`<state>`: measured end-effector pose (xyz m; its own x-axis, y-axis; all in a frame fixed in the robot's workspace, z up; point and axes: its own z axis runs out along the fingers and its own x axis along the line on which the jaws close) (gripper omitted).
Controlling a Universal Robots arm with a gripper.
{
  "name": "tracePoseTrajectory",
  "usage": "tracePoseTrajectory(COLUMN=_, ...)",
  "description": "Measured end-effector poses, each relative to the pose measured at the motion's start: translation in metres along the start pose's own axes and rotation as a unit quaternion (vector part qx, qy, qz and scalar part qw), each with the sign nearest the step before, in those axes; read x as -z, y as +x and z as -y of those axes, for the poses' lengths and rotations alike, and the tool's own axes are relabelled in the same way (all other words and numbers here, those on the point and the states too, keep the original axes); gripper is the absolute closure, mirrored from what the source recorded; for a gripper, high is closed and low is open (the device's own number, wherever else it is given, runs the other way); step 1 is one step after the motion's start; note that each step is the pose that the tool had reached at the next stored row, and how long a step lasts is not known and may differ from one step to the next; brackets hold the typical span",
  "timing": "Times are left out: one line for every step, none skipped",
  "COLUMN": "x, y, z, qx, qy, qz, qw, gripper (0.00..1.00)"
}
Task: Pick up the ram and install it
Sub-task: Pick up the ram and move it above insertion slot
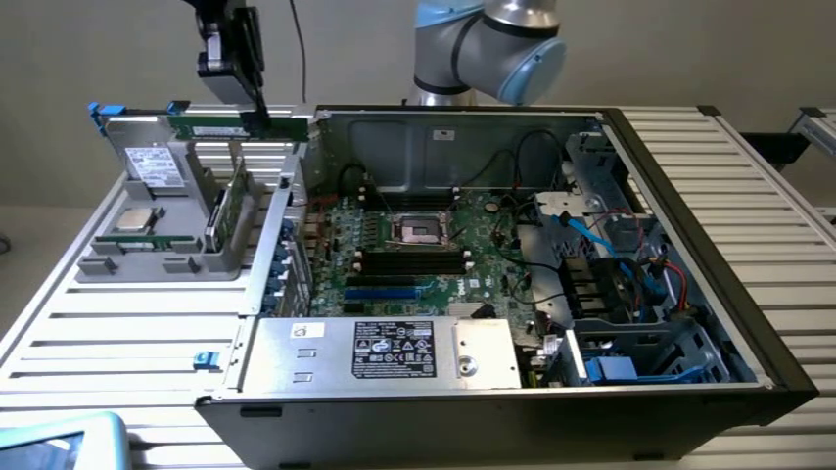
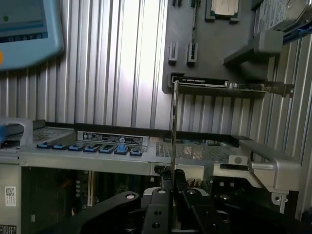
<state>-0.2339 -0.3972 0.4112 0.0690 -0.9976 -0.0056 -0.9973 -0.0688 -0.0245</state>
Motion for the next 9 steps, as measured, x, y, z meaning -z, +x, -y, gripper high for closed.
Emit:
tracePoseTrajectory(x=-0.0001, y=0.0, z=0.0045, qx=0.0, qy=0.0, qz=0.0, qw=1.0, gripper=0.86)
tracePoseTrajectory(x=-0.0003, y=0.001, z=0.009, qx=0.0, qy=0.0, qz=0.0, qw=1.0, gripper=0.86)
tracePoseTrajectory(x=-0.0004, y=0.001, z=0.0139, qx=0.0, qy=0.0, qz=0.0, qw=1.0, gripper=0.86)
tracePoseTrajectory(x=-0.0005, y=0.001, z=0.0182, qx=0.0, qy=0.0, qz=0.0, qw=1.0, gripper=0.86)
tracePoseTrajectory(x=-0.0006, y=0.002, z=0.0227, qx=0.0, qy=0.0, qz=0.0, qw=1.0, gripper=0.86)
tracePoseTrajectory(x=-0.0007, y=0.002, z=0.0274, qx=0.0, qy=0.0, qz=0.0, qw=1.0, gripper=0.86)
tracePoseTrajectory(x=-0.0008, y=0.002, z=0.0319, qx=0.0, qy=0.0, qz=0.0, qw=1.0, gripper=0.86)
tracePoseTrajectory(x=-0.0009, y=0.003, z=0.0363, qx=0.0, qy=0.0, qz=0.0, qw=1.0, gripper=0.86)
tracePoseTrajectory(x=-0.001, y=0.003, z=0.0409, qx=0.0, qy=0.0, qz=0.0, qw=1.0, gripper=0.86)
